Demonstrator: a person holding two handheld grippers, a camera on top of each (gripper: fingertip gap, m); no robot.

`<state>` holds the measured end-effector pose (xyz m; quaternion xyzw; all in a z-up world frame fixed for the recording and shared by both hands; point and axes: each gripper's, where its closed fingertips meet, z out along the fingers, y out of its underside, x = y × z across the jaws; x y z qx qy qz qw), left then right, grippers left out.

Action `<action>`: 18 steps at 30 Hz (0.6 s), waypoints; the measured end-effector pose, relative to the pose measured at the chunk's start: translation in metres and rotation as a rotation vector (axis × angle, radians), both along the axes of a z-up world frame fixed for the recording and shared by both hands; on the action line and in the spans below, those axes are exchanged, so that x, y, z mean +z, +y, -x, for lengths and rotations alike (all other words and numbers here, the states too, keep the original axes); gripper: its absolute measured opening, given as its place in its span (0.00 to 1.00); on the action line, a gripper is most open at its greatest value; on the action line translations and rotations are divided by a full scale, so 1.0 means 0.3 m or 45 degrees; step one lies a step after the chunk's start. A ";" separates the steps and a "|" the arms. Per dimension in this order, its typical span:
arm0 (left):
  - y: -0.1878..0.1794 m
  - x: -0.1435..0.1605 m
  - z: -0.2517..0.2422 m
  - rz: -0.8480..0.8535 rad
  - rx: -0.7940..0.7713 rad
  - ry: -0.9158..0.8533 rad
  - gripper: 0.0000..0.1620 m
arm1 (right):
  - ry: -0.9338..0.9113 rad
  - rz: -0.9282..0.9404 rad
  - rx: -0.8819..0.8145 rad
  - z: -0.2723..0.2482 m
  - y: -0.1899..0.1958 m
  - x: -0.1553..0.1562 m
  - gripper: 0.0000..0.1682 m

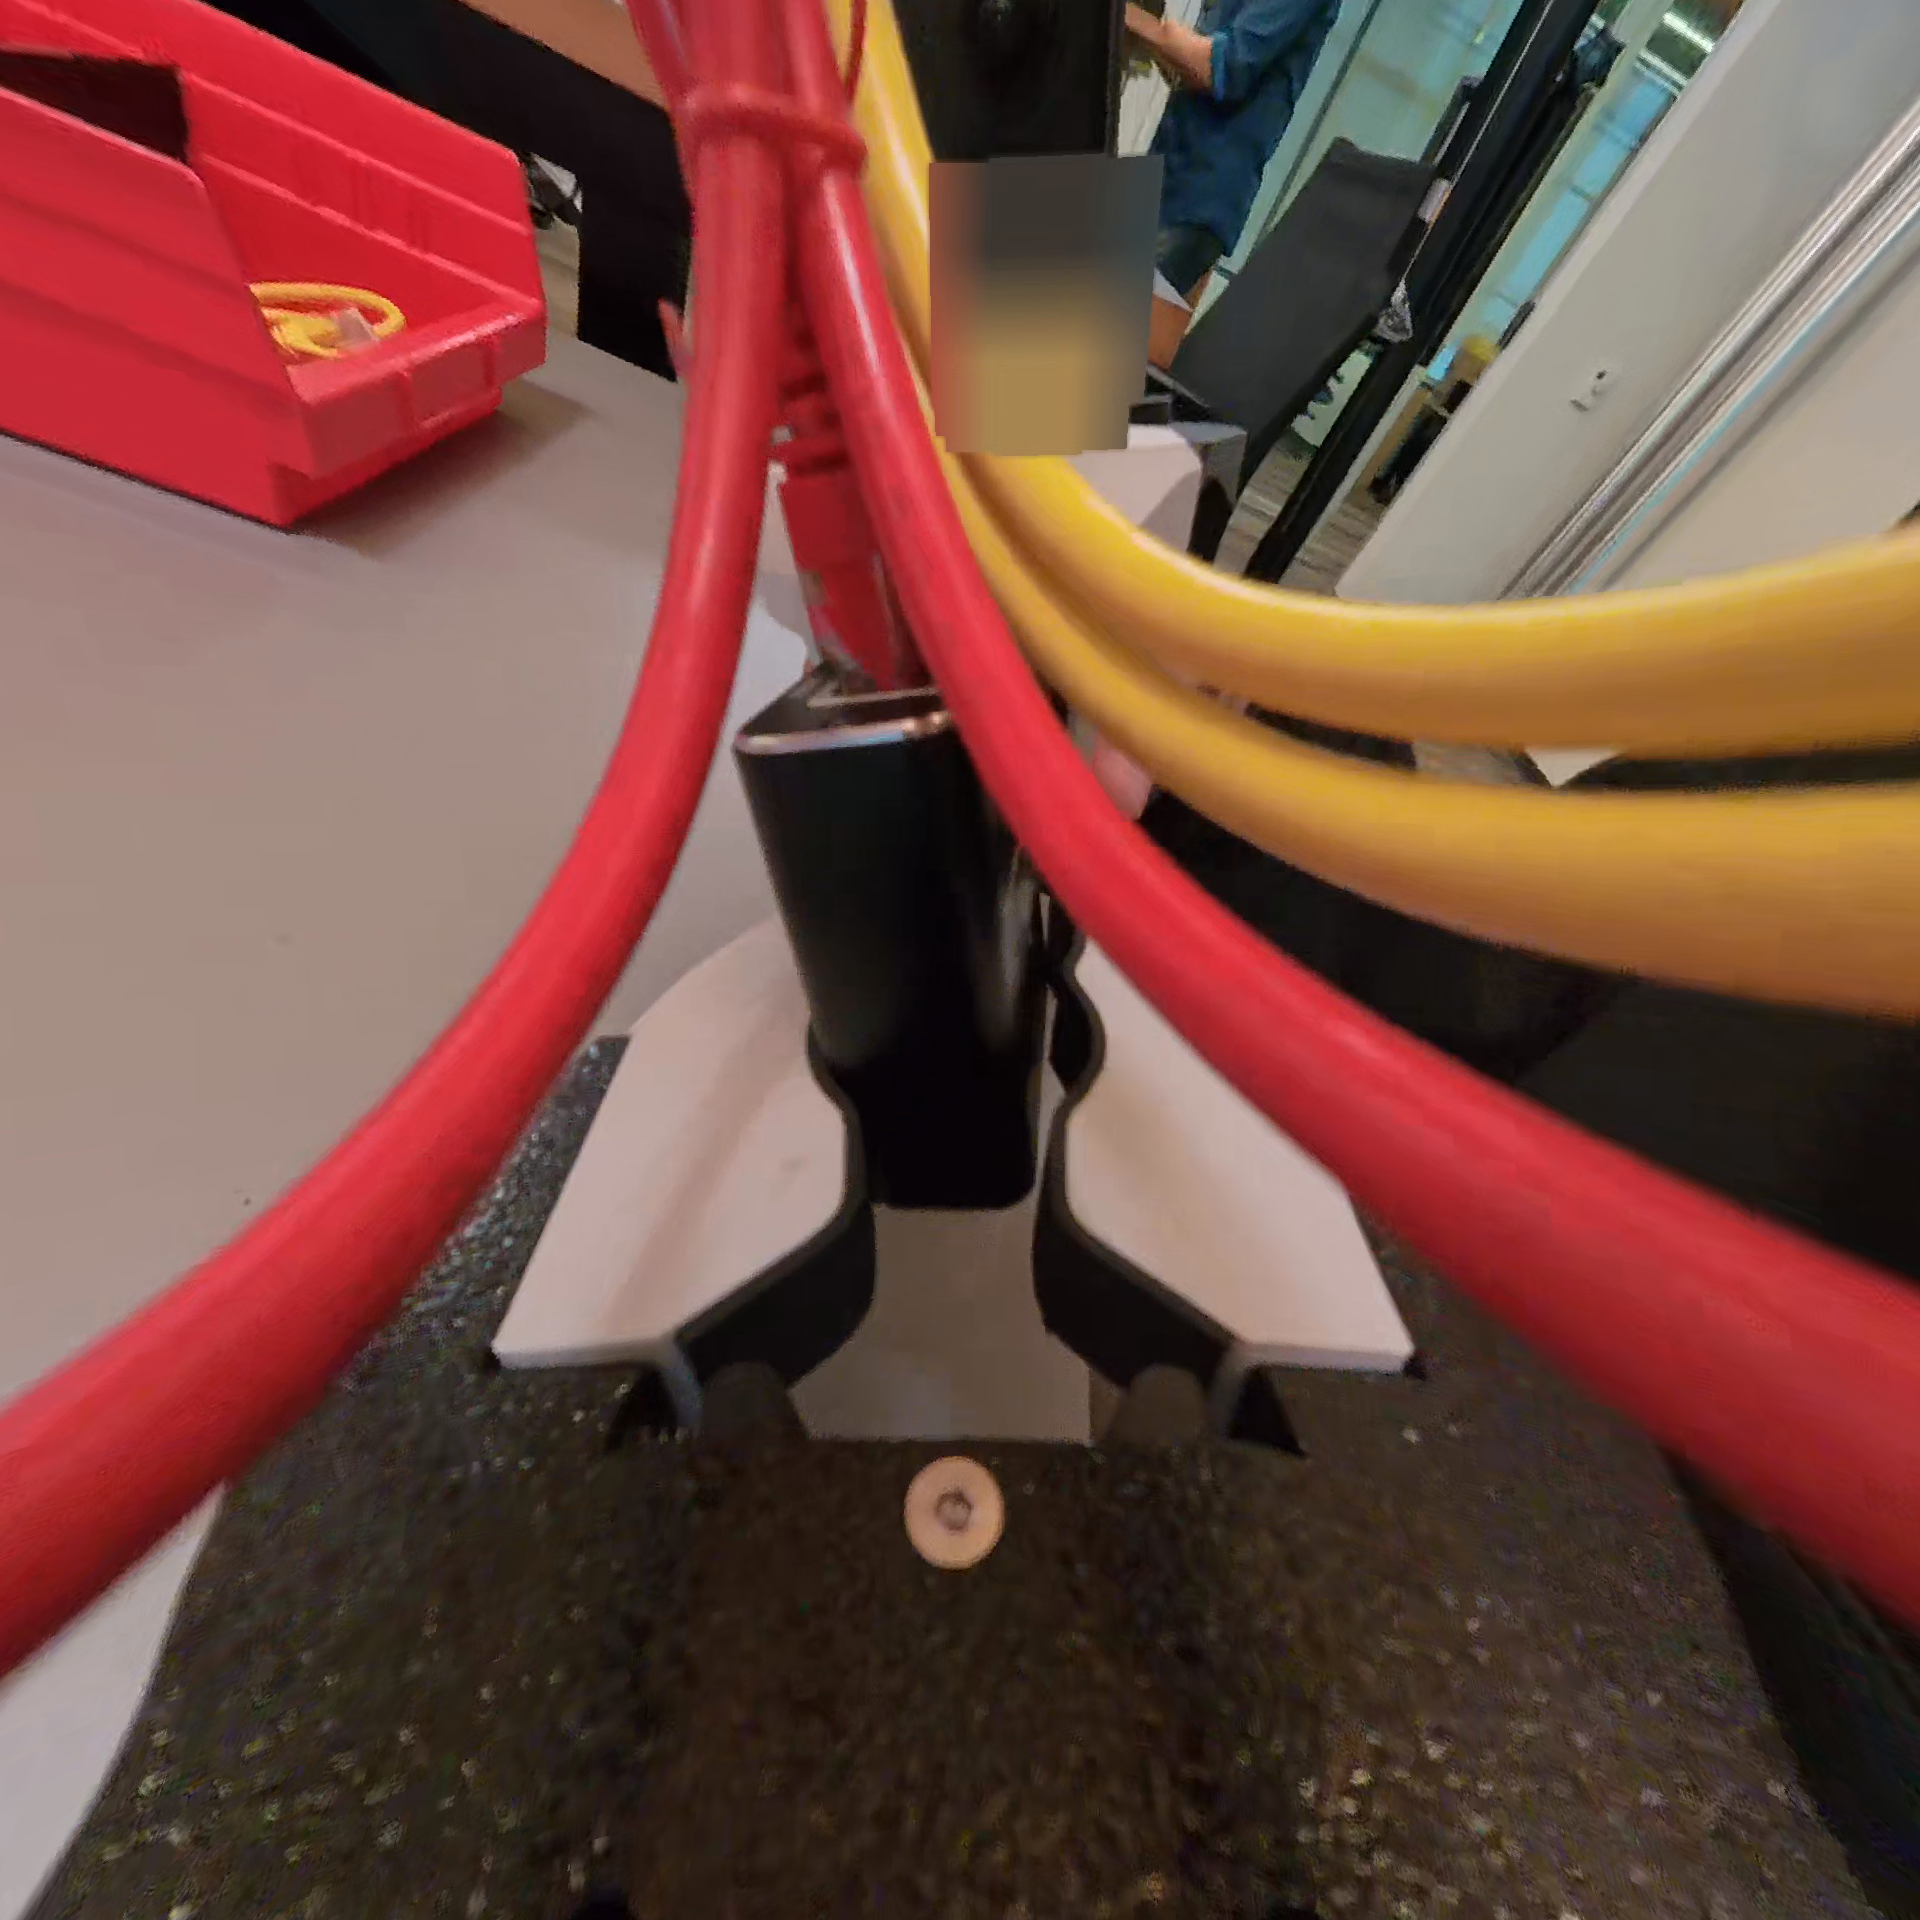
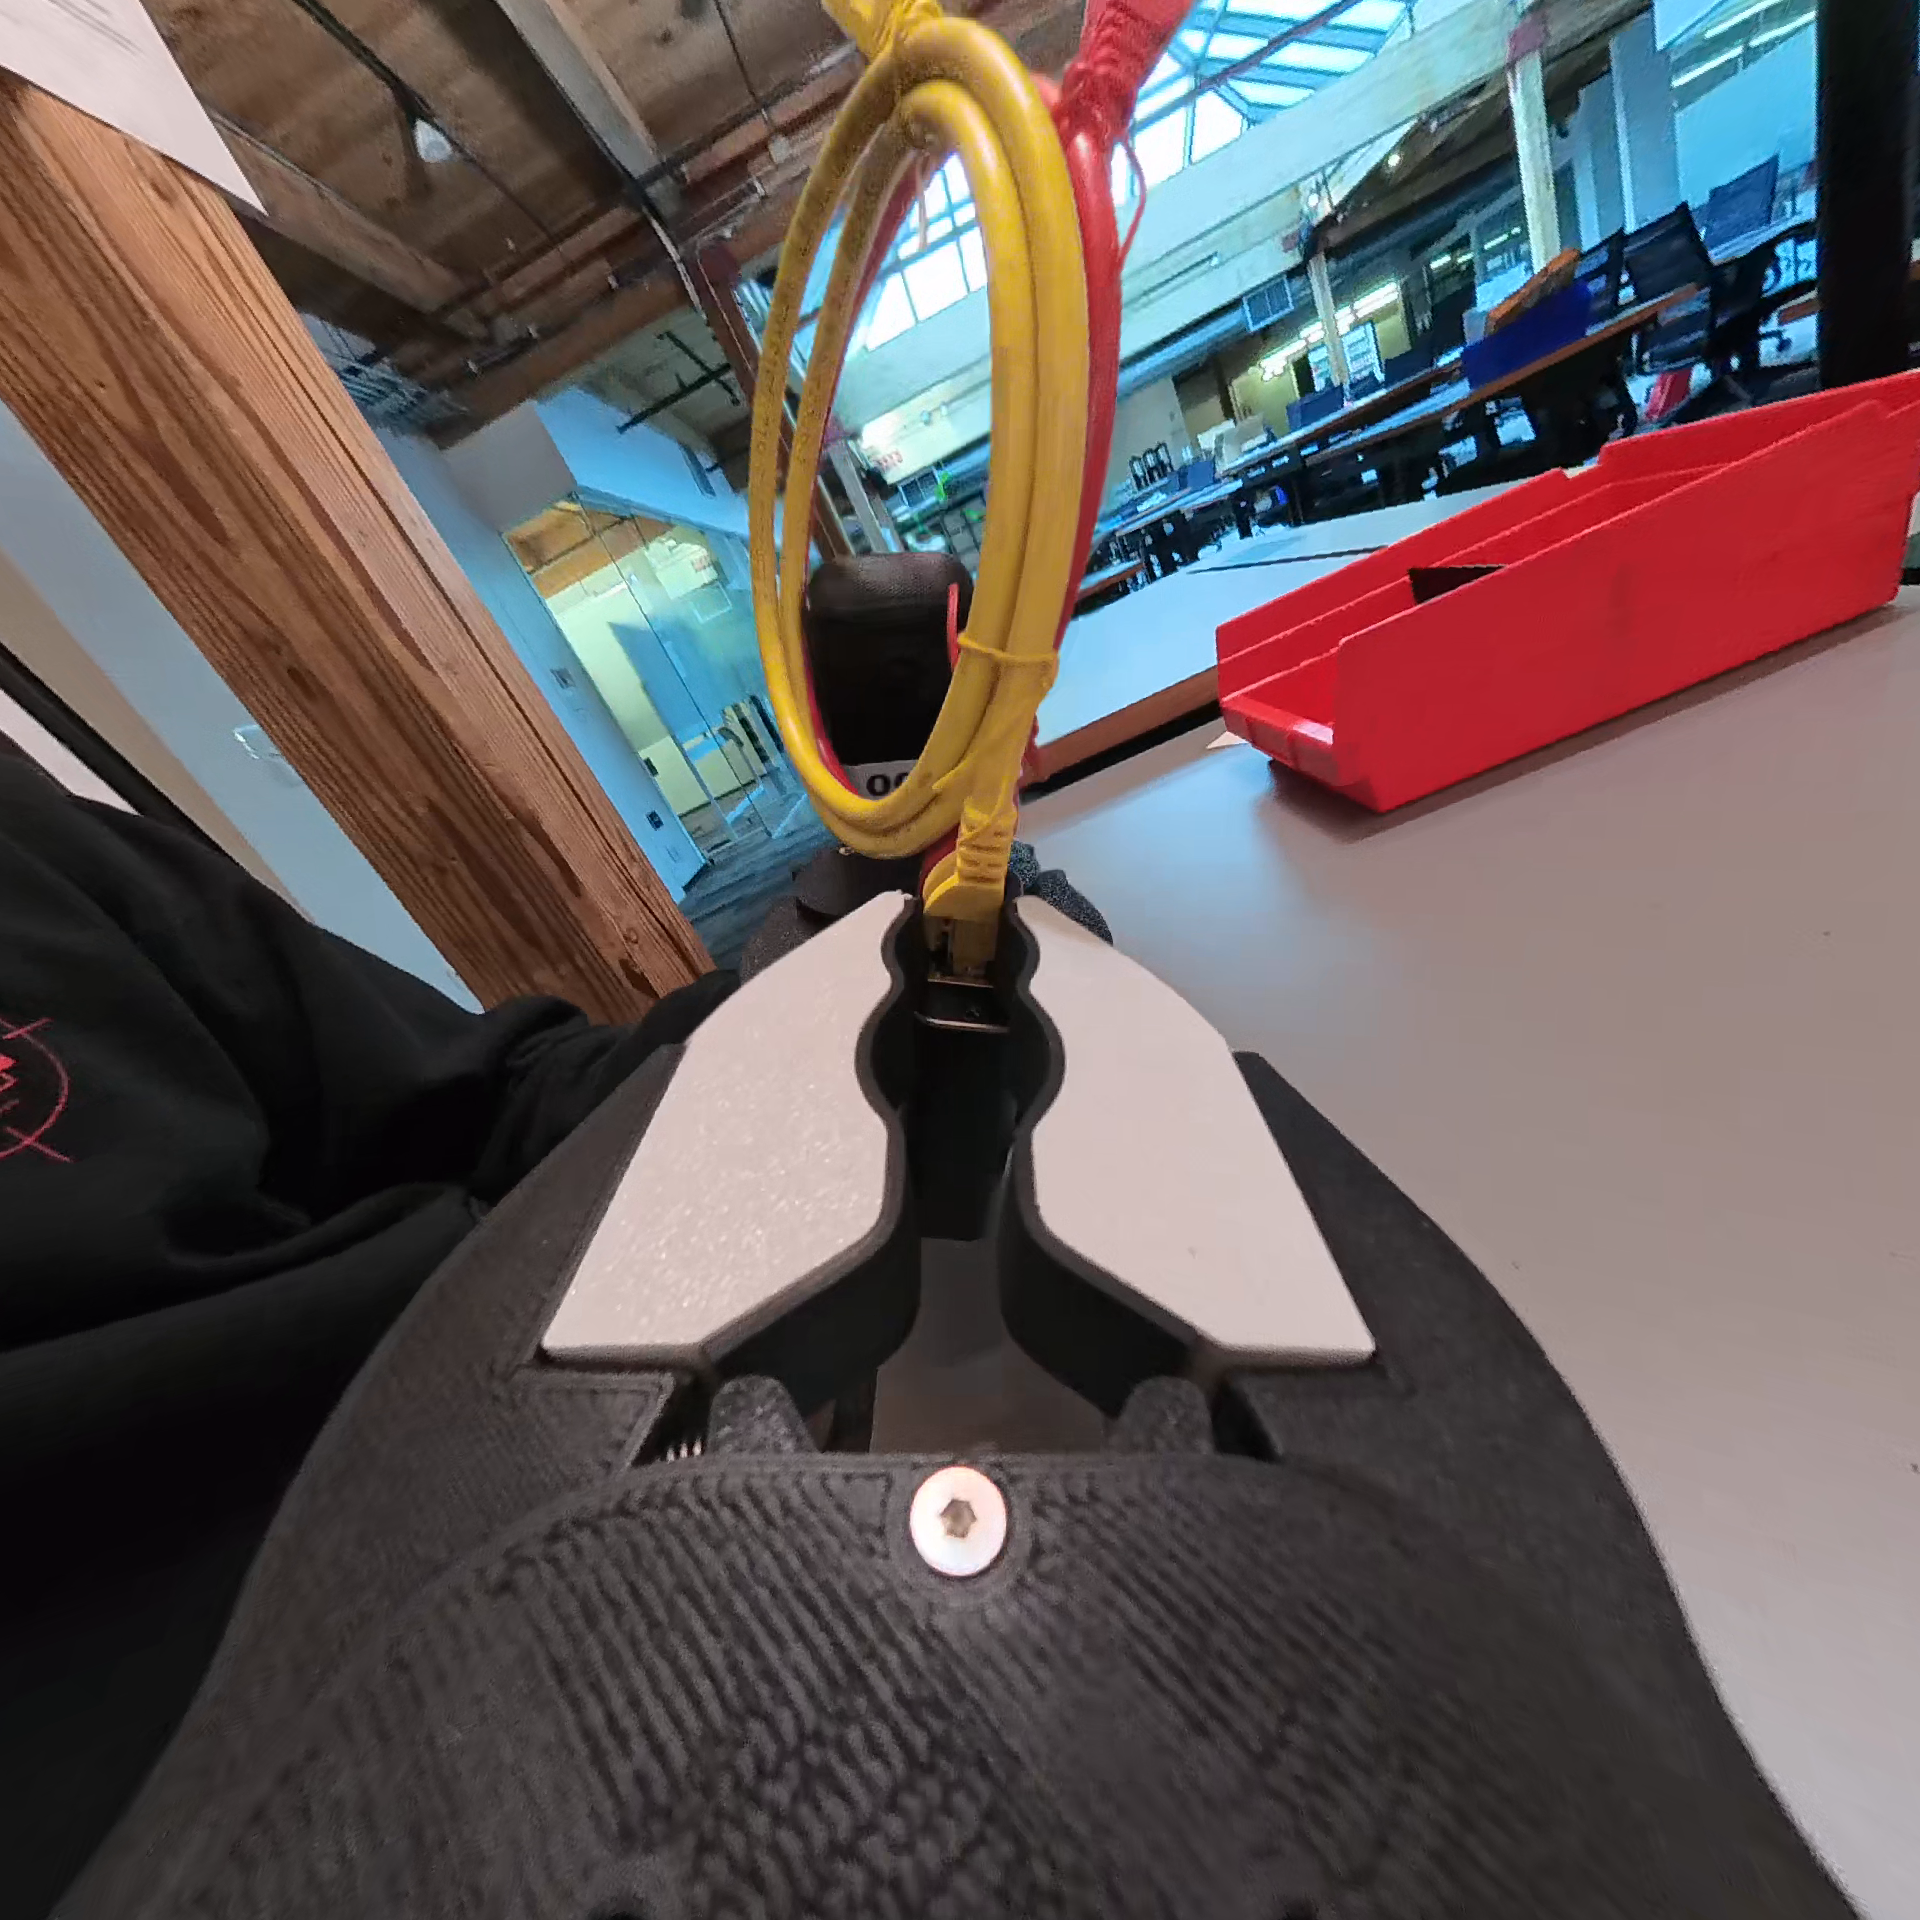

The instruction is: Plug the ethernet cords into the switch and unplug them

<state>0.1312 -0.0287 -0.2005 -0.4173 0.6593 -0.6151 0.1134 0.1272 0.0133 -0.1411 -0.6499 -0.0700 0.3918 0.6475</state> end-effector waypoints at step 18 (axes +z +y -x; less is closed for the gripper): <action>-0.009 0.015 0.011 -0.063 0.027 0.041 0.24 | -0.067 -0.027 0.042 0.040 -0.008 0.020 0.08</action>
